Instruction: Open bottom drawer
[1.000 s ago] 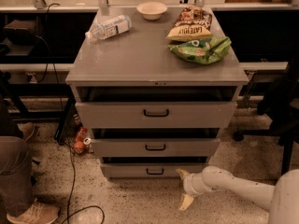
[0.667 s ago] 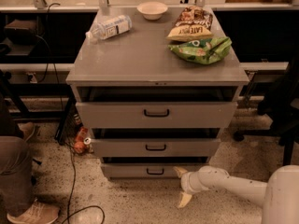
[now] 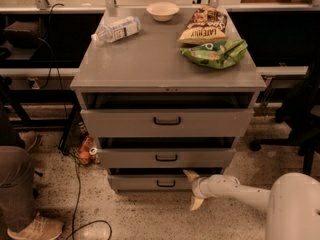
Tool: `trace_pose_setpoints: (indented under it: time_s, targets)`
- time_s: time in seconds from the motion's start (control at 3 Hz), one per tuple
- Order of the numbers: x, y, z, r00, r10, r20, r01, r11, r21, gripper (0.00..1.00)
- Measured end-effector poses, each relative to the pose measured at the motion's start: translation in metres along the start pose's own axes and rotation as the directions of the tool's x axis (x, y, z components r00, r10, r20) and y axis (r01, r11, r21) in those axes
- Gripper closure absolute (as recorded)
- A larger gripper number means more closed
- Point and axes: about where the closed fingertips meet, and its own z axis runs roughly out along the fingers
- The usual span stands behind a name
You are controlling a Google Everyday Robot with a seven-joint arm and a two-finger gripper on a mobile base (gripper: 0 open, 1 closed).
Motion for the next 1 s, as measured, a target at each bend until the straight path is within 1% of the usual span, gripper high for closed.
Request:
trace_pose_setpoints:
  time_s: [0.33,0.67,1.0]
  targets:
    - [0.009,-0.014,0.013,1.000,-0.010,-0.021,0.011,0.9995,0.028,0.00]
    - [0.035,-0.029,0.025,0.997,0.040,-0.069,-0.034,0.9963,0.078,0.00]
    - [0.054,-0.034,0.028,0.991,0.089,-0.097,-0.078,0.9905,0.113,0.00]
